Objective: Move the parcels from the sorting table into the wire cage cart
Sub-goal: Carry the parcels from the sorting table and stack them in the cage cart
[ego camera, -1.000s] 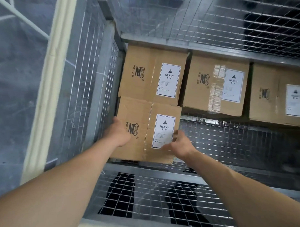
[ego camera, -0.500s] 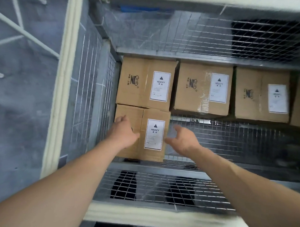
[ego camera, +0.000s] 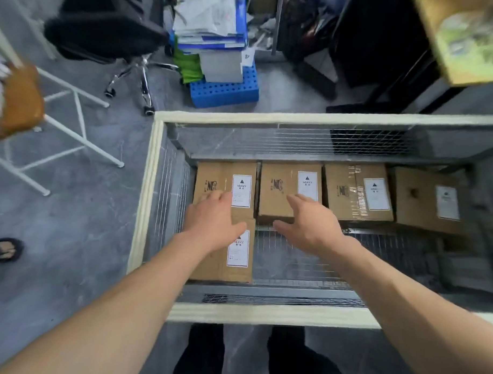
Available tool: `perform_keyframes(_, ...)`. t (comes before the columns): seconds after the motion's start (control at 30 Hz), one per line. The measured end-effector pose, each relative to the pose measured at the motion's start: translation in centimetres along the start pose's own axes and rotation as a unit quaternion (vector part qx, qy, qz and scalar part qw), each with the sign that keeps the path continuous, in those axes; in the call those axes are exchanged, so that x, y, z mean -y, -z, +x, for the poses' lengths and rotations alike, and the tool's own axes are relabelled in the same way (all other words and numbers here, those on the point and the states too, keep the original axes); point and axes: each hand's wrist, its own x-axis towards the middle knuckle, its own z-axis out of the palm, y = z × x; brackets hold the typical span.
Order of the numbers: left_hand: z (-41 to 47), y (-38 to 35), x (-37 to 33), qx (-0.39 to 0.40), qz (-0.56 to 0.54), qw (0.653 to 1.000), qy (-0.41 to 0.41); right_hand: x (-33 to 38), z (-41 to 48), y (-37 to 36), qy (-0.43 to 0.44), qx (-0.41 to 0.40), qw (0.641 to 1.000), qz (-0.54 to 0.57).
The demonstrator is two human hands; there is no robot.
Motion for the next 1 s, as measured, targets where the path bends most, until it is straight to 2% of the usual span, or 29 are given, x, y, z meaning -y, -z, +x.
perform_keyframes(0.17,-4.6,5.4,-4.1,-0.052,0.001,0.998,-0.024,-0.3,-4.9,5.8,0.014,-0.065,0.998,-0.014)
perform_keyframes(0.47,-10.4,11.4,-10.3,-0.134,0.000,0.986,-0.094,-1.8,-13.3,12.8,-0.022,-0.151,0.988,-0.010)
perform_keyframes(1.0,-15.4,16.0,-12.7,-0.182,0.050,0.933,-0.307,0.6,-25.9,13.8,-0.199,-0.281,0.938,0.026)
